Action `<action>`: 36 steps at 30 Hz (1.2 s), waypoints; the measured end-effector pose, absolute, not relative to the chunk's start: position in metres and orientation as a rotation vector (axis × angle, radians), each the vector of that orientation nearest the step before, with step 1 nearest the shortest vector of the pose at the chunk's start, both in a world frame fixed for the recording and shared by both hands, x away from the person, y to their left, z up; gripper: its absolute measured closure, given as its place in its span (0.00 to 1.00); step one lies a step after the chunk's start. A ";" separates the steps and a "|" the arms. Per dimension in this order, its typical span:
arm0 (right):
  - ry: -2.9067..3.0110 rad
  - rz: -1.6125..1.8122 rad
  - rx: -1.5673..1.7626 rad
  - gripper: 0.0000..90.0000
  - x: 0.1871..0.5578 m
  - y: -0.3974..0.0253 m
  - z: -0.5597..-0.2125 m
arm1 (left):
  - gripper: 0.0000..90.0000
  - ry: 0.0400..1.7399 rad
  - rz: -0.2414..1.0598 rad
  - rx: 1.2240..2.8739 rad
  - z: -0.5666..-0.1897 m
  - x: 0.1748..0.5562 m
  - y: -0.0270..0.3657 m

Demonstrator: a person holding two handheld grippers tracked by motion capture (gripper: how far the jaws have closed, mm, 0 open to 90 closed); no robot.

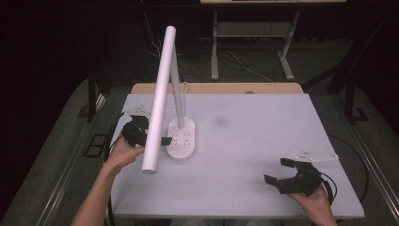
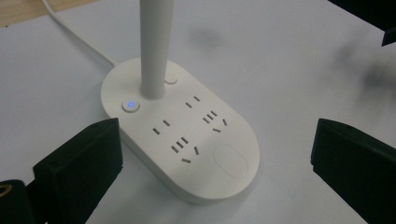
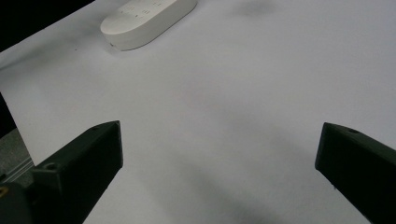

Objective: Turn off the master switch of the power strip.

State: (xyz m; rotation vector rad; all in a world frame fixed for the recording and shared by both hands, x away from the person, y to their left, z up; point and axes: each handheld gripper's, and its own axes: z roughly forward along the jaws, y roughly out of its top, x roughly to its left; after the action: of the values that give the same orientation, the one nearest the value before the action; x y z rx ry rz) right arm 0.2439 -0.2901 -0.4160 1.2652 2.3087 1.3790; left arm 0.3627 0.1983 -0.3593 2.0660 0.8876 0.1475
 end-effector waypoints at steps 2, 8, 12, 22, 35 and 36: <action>2.308 1.377 1.268 0.00 0.244 -0.290 -0.416 | 0.02 0.895 0.148 2.065 -0.359 0.365 0.199; 2.309 1.380 1.268 0.00 0.244 -0.291 -0.416 | 0.03 0.908 0.156 2.064 -0.359 0.374 0.201; 2.305 1.381 1.268 0.00 0.244 -0.292 -0.417 | 0.04 0.926 0.156 2.060 -0.358 0.380 0.202; 2.303 1.386 1.275 0.00 0.244 -0.293 -0.416 | 0.07 0.946 0.162 2.064 -0.360 0.396 0.200; 2.298 1.388 1.286 0.00 0.244 -0.295 -0.416 | 0.13 1.010 0.172 2.072 -0.373 0.412 0.200; 2.298 1.388 1.284 0.00 0.244 -0.295 -0.416 | 0.14 1.012 0.171 2.072 -0.374 0.413 0.201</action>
State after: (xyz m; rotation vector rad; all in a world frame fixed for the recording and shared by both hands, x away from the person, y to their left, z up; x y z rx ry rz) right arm 0.2439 -0.2949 -0.4159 1.2839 2.2981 1.3876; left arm 0.4129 0.2006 -0.3739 2.0718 1.0118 0.1711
